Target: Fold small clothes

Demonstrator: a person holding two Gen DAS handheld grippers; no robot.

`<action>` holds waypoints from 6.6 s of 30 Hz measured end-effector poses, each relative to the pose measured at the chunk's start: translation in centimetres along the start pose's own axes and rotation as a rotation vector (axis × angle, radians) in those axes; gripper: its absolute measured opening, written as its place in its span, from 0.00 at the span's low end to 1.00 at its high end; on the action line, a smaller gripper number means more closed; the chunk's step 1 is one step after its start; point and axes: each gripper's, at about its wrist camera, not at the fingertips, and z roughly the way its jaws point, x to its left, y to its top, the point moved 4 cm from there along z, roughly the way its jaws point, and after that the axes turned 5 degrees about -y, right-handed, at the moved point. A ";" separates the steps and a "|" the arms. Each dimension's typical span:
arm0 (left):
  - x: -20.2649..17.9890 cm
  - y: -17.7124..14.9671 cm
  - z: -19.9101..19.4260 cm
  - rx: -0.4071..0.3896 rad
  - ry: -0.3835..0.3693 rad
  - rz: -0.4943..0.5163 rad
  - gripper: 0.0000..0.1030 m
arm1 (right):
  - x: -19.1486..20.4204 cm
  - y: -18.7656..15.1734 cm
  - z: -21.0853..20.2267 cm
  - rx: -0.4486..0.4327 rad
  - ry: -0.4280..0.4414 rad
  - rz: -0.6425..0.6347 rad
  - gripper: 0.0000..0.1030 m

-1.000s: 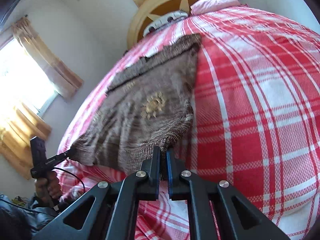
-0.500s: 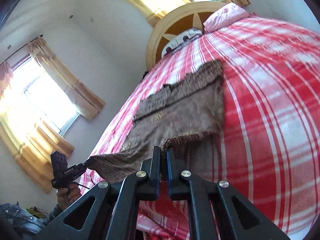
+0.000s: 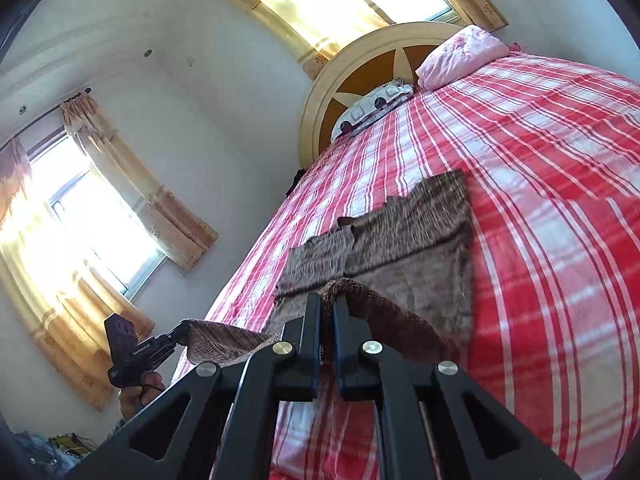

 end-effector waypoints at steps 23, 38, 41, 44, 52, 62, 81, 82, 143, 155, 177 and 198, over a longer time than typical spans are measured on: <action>4.1 9.4 14.5 0.061 0.095 -0.003 0.06 | -3.9 12.7 13.6 0.042 -0.093 0.013 0.05; 10.2 10.3 25.0 0.187 0.230 -0.052 0.13 | -12.8 15.8 25.5 0.158 -0.269 0.129 0.05; 11.9 11.0 24.8 0.144 0.288 -0.092 0.13 | -14.4 16.2 27.5 0.172 -0.346 0.134 0.16; 13.5 12.0 23.4 0.100 0.293 -0.141 0.13 | -14.3 16.7 27.3 0.116 -0.292 0.158 0.69; 8.6 7.9 21.8 0.280 0.279 0.115 0.64 | -7.9 12.5 27.0 0.318 -0.049 0.100 0.69; 8.4 11.7 26.5 0.221 0.509 0.272 0.71 | -4.1 13.3 35.8 0.406 -0.225 -0.111 0.69; 9.4 3.8 19.2 0.281 0.505 0.228 0.80 | -5.6 6.4 24.8 0.346 -0.219 -0.118 0.69; 9.3 3.2 19.1 0.291 0.509 0.244 0.81 | -5.9 5.9 24.2 0.344 -0.241 -0.125 0.69; 7.7 -2.4 14.8 0.347 0.484 0.295 1.00 | -6.9 -0.2 17.6 0.303 -0.660 -0.415 0.70; 12.8 0.9 10.3 0.244 0.471 0.113 1.00 | 7.2 -4.2 23.1 0.266 -0.403 -0.694 0.70; 18.8 4.0 9.6 0.214 0.324 -0.116 1.00 | 20.3 -15.3 37.1 0.280 -0.330 -1.111 0.51; 13.9 8.5 23.2 0.303 0.079 -0.049 0.91 | 19.5 -15.5 37.3 0.248 -0.326 -1.064 0.14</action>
